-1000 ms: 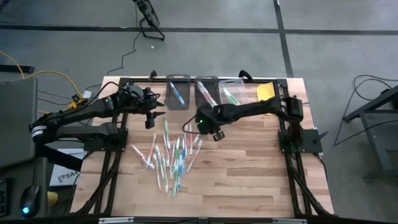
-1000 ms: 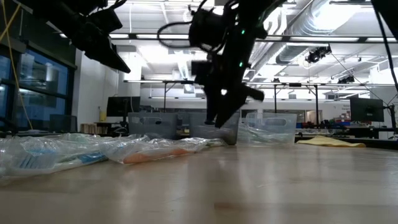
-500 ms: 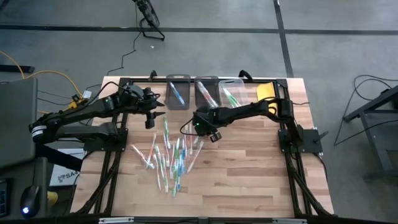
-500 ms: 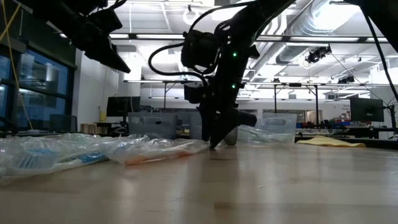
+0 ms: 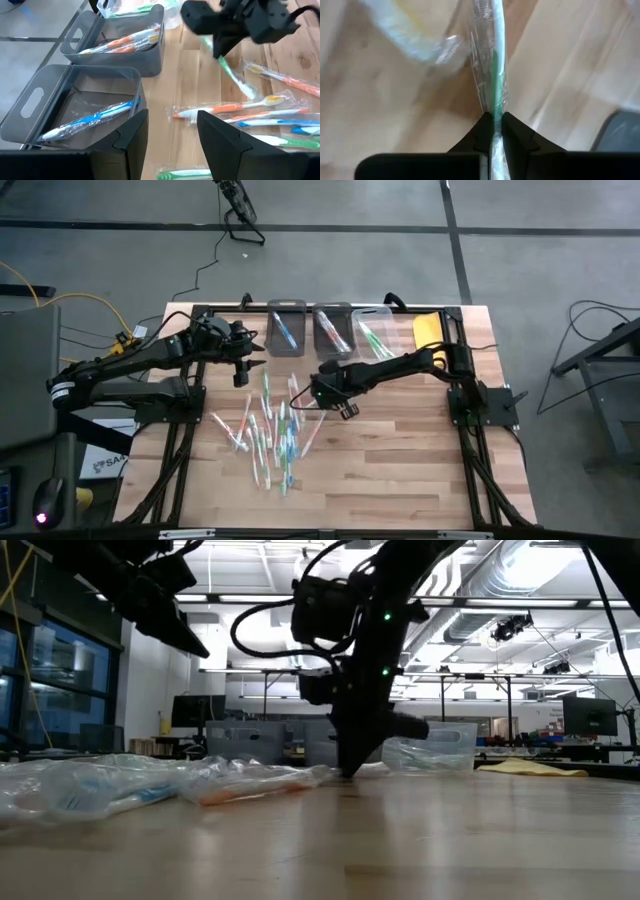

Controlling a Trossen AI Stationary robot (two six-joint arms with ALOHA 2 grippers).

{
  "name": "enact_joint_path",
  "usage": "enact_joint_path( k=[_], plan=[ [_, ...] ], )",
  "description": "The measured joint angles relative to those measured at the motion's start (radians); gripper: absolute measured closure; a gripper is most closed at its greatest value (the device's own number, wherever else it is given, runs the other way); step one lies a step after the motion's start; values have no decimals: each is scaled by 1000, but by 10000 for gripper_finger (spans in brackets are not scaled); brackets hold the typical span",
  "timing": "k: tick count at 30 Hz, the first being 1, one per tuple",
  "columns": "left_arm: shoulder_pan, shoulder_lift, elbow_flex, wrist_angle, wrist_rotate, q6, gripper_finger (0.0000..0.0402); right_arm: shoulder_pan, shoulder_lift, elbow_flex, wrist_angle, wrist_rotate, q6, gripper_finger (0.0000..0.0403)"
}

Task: Pick & Place Toothbrushes
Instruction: Put the green toothbrush into the transparent bin

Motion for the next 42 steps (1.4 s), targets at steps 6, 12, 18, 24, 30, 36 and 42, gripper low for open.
enact_joint_path(
  k=[6, 12, 18, 24, 30, 36, 42],
  plan=[
    [0, 0, 0, -1, 0, 0, 238, 12, -127, 0, -157, 7, 255, 390],
    [0, 0, 0, 1, 3, 0, 238, -47, -291, 1, -307, 68, 575, 390],
    [0, 0, 0, 1, 11, 0, 238, -217, -352, 1, -364, 131, 808, 385],
    [0, 0, 0, -2, 13, 0, 238, -422, -331, 1, -356, 57, 884, 385],
    [0, 0, 0, -2, 13, 0, 238, -555, -331, 2, -332, -14, 886, 385],
    [0, 0, 0, -2, 13, 0, 238, -587, -331, -37, -327, -86, 840, 386],
    [0, 0, 0, -2, 13, 0, 238, -588, -331, -96, -302, -99, 804, 386]
  ],
)
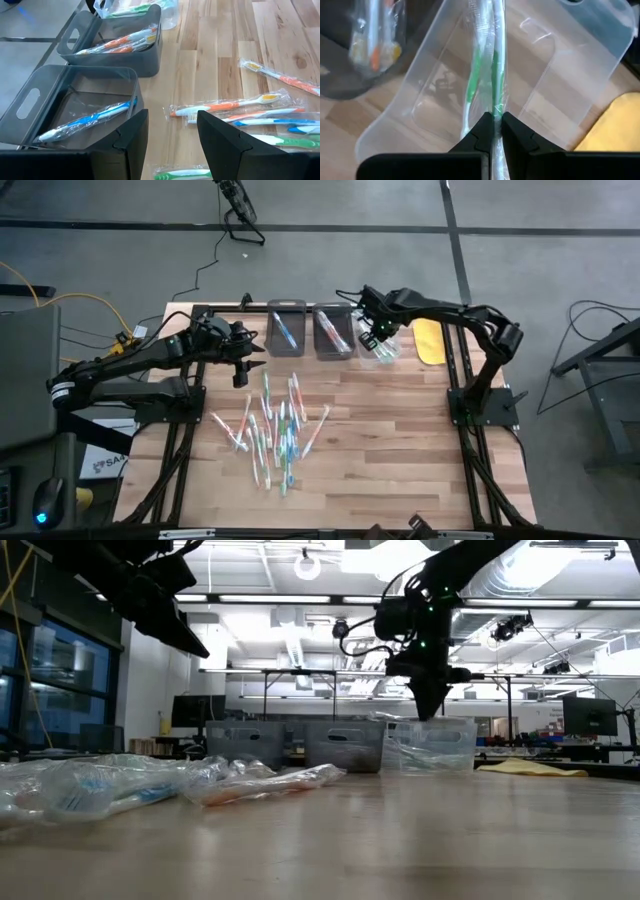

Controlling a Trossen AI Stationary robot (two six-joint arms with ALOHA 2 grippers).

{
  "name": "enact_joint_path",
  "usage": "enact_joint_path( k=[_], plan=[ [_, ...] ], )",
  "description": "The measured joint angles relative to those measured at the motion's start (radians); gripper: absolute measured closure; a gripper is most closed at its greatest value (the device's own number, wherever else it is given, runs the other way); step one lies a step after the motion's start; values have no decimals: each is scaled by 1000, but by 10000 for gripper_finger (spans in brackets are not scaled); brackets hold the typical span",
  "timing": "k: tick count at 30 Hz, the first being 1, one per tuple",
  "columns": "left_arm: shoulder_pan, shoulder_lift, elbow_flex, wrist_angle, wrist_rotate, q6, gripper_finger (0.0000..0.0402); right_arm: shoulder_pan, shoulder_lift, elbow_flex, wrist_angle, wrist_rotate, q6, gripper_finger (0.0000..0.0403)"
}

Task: Pick & Place Toothbrushes
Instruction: Put the green toothbrush into the transparent bin

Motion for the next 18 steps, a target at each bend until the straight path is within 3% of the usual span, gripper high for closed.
enact_joint_path(
  k=[18],
  plan=[
    [0, 0, 0, 0, -1, 0, 238, -70, 130, -39, 87, -87, 7, 386]
  ],
)
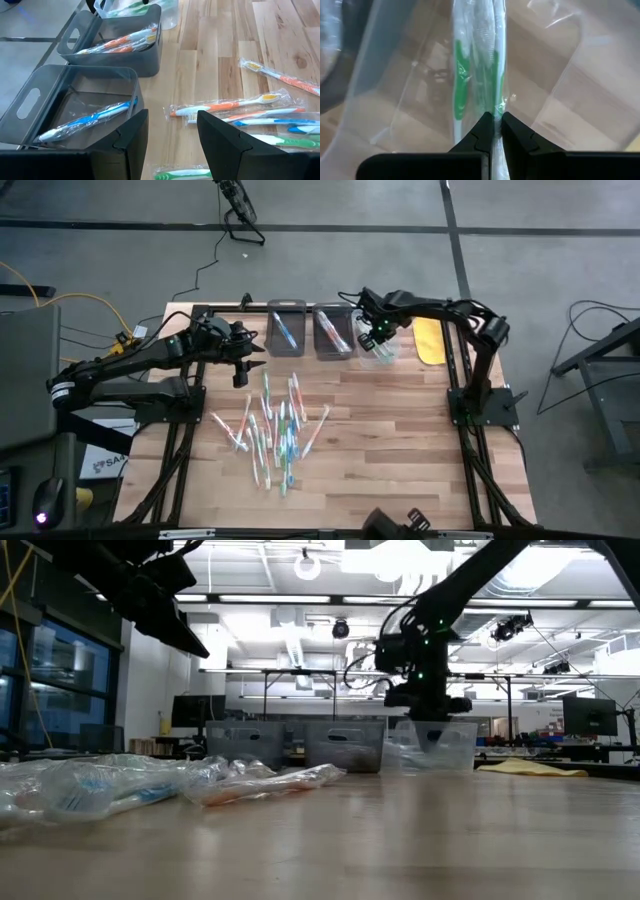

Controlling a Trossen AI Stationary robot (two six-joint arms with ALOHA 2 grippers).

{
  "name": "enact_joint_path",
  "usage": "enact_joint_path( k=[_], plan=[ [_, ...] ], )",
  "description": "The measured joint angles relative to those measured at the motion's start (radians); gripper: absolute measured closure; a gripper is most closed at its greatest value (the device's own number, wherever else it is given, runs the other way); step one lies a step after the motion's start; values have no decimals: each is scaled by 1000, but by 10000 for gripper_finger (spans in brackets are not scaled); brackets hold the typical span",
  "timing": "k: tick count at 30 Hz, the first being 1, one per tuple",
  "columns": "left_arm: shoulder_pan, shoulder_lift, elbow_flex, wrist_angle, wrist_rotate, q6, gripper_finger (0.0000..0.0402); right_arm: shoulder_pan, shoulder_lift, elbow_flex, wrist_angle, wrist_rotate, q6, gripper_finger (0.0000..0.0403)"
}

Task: Pick & Place Toothbrushes
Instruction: Put the green toothbrush into the transparent bin

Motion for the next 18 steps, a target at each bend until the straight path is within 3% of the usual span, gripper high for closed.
enact_joint_path(
  k=[8, 18],
  plan=[
    [0, 0, 0, 0, 0, 0, 238, -12, 42, 0, 21, 9, -11, 378],
    [0, 0, 0, 0, -1, 0, 238, -9, 4, 0, 28, 12, -30, 321]
  ],
)
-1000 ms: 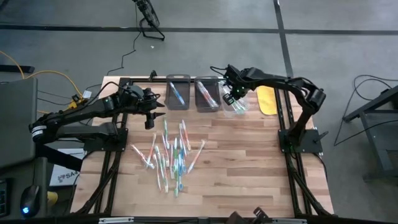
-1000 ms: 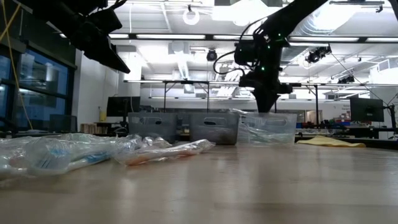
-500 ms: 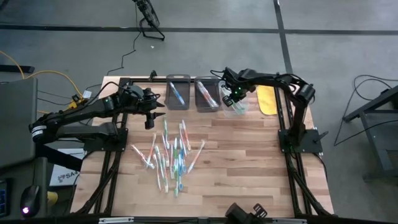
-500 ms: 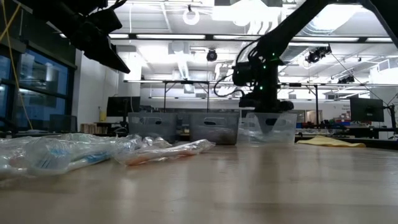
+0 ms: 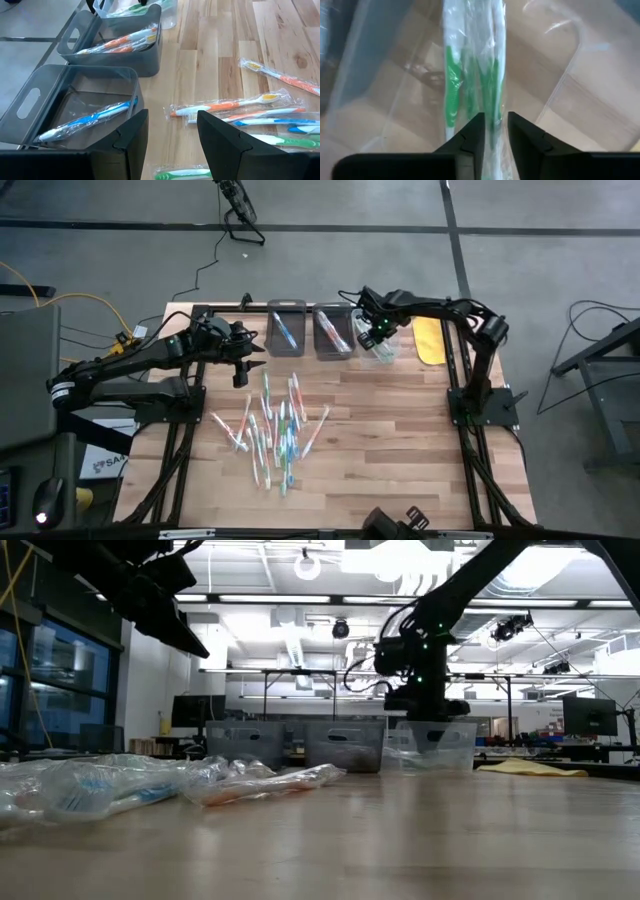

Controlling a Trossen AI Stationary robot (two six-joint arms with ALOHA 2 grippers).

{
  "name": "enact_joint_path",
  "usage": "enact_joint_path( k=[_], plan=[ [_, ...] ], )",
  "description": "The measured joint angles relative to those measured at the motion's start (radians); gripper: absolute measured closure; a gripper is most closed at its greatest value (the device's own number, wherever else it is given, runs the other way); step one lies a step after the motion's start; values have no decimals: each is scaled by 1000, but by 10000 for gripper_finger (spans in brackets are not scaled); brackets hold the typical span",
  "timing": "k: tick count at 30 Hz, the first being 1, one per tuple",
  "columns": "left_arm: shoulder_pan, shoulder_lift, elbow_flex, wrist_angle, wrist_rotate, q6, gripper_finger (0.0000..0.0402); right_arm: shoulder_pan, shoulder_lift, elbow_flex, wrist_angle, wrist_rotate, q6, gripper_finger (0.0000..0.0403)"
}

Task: Pick & Place Toothbrushes
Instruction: Put the green toothbrush into the transparent bin, then put the orange toothbrush into the right black bin

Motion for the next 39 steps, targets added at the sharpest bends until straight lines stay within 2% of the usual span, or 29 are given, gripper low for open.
enact_joint_path(
  k=[8, 11, 16, 21, 32, 39],
  plan=[
    [0, 0, 0, -1, -3, 0, 238, 22, -89, 2, -9, -6, 5, 238],
    [0, 0, 0, -5, -3, 0, 238, 40, -143, 2, -28, -9, 18, 220],
    [0, 0, 0, -6, -2, 0, 238, 130, -230, 2, -6, -8, -64, 216],
    [0, 0, 0, -5, -2, 0, 238, 267, -243, 2, 49, -35, -218, 215],
    [0, 0, 0, -6, 1, 0, 238, 544, -173, 2, 227, -56, -646, 215],
    [0, 0, 0, -7, 1, 0, 238, 646, -69, 3, 341, -57, -763, 215]
  ],
)
